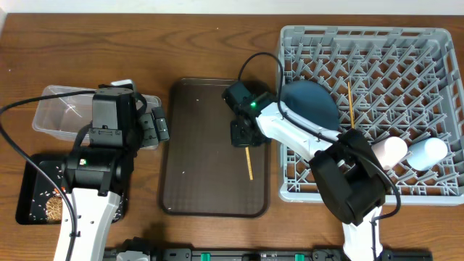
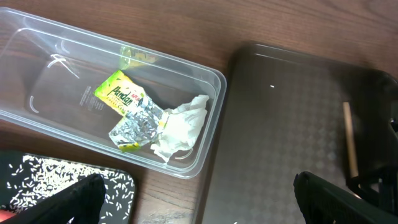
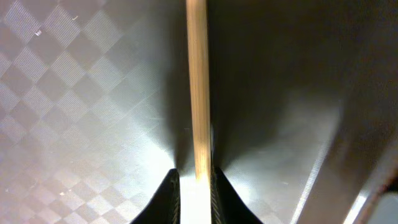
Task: Sort waste into correct bins and load items into the dishwasher rack
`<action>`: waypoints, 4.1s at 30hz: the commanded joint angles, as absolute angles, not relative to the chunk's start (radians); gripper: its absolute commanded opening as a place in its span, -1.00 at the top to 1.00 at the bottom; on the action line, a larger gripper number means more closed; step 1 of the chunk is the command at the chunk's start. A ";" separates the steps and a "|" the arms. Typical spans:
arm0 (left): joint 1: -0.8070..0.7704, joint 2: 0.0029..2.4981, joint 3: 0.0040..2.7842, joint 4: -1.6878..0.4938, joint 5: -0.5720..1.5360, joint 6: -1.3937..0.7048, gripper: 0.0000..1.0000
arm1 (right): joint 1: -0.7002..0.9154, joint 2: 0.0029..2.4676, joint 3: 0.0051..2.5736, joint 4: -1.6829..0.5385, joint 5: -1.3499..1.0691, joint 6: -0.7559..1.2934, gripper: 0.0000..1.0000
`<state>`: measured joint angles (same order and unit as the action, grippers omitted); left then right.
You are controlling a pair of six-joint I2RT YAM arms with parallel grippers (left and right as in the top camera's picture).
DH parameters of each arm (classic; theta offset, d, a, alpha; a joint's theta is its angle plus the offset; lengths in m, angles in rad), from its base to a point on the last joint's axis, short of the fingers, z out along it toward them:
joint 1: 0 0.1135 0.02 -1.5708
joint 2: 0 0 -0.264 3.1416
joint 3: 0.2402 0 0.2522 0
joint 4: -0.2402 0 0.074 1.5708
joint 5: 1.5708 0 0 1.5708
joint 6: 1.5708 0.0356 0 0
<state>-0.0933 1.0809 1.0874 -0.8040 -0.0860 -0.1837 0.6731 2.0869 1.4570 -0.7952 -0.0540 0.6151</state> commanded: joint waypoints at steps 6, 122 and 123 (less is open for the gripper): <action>-0.088 1.083 1.095 -0.804 -0.095 -0.193 -0.95 | 0.668 2.097 1.477 -0.796 -0.028 0.530 0.98; -0.088 1.083 1.095 -0.804 -0.095 -0.193 -0.96 | 0.063 0.006 0.006 -0.066 -0.034 -0.061 -0.98; -0.088 1.083 1.095 -0.804 -0.095 -0.193 -0.96 | 0.063 0.007 0.006 -0.073 -0.033 -0.061 -0.98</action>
